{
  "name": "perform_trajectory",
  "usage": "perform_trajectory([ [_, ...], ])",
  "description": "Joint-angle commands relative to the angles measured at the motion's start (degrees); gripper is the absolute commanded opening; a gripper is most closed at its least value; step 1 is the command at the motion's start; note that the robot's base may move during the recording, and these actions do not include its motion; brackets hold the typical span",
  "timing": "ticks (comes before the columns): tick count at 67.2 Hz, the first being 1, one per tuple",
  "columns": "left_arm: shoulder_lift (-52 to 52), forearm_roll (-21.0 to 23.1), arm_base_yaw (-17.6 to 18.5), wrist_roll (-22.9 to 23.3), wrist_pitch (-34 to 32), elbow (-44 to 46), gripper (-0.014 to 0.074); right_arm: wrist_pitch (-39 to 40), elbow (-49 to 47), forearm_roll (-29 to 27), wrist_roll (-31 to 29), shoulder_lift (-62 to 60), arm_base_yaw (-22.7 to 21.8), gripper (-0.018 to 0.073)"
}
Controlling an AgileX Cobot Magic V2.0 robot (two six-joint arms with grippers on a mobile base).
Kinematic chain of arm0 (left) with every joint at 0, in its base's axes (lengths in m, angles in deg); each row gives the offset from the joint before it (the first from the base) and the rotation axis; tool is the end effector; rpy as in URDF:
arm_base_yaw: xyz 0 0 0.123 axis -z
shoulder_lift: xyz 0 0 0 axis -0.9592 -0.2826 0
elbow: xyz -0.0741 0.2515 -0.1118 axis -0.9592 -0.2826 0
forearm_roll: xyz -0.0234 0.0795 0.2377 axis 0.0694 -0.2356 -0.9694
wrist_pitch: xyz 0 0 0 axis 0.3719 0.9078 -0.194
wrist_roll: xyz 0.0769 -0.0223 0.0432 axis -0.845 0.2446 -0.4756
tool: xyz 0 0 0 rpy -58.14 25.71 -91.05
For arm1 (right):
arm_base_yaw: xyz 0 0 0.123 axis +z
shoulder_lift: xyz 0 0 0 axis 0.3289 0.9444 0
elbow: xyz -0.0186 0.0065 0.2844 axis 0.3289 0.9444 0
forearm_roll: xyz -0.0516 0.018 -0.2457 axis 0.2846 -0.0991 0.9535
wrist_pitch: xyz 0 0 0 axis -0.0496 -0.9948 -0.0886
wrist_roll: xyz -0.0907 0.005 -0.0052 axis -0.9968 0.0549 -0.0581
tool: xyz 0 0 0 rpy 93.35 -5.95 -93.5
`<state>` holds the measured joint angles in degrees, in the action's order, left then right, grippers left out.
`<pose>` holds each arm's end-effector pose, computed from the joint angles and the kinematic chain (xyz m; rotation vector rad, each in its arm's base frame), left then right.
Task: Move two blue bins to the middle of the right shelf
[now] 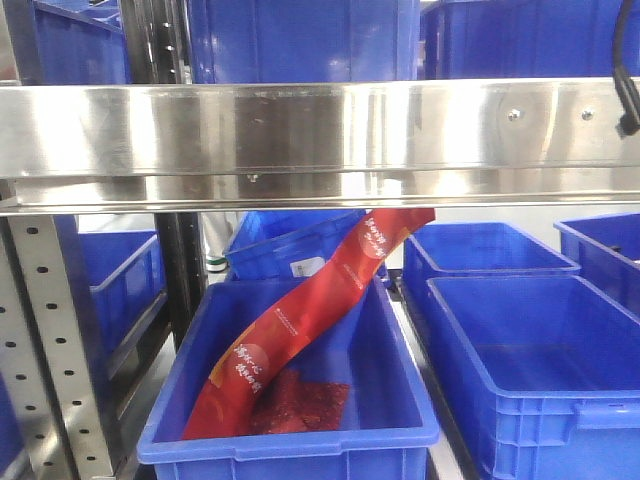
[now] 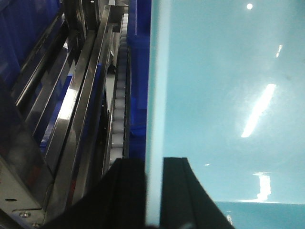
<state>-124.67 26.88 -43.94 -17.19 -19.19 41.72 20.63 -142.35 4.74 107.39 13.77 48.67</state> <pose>0.3275 -0.1518 0.4752 0.0666 2.0076 -0.1424 0.3200 0.1514 0.4760 -0.0955 2.0089 0.1930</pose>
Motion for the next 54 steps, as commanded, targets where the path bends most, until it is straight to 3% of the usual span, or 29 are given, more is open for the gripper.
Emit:
perform_trajectory([
  [1, 0.58, -0.53, 0.02, 0.17, -5.19, 1.03, -0.0111, 9.38, -0.09, -0.56, 1.03, -1.24, 0.33, -0.0163],
  [9, 0.58, 0.34, 0.02, 0.17, -5.41, 0.28, -0.0111, 11.58, 3.51, 4.2, 5.07, -1.24, 0.22, -0.0163],
  [23, 0.58, 0.34, -0.33, 0.17, -12.72, -7.2, -0.0111, 19.3, 14.09, 19.25, 19.91, -1.24, 0.22, -0.0163],
  [36, 0.58, 0.44, -3.42, 7.21, -20.8, -15.74, -0.0111, 27.12, 20.52, 21.52, 22.86, 1.0, -0.31, -0.0163],
  [47, 0.58, 1.64, -4.46, 7.22, -26.13, -22.05, -0.0111, 26.94, 20.9, 21.52, 29.17, 5.12, -2.05, -0.0163],
  [54, 0.44, 1.64, -4.46, 7.22, -29.33, -25.78, -0.0111, 27.08, 20.9, 21.52, 29.63, 6.46, -2.07, -0.0163],
])
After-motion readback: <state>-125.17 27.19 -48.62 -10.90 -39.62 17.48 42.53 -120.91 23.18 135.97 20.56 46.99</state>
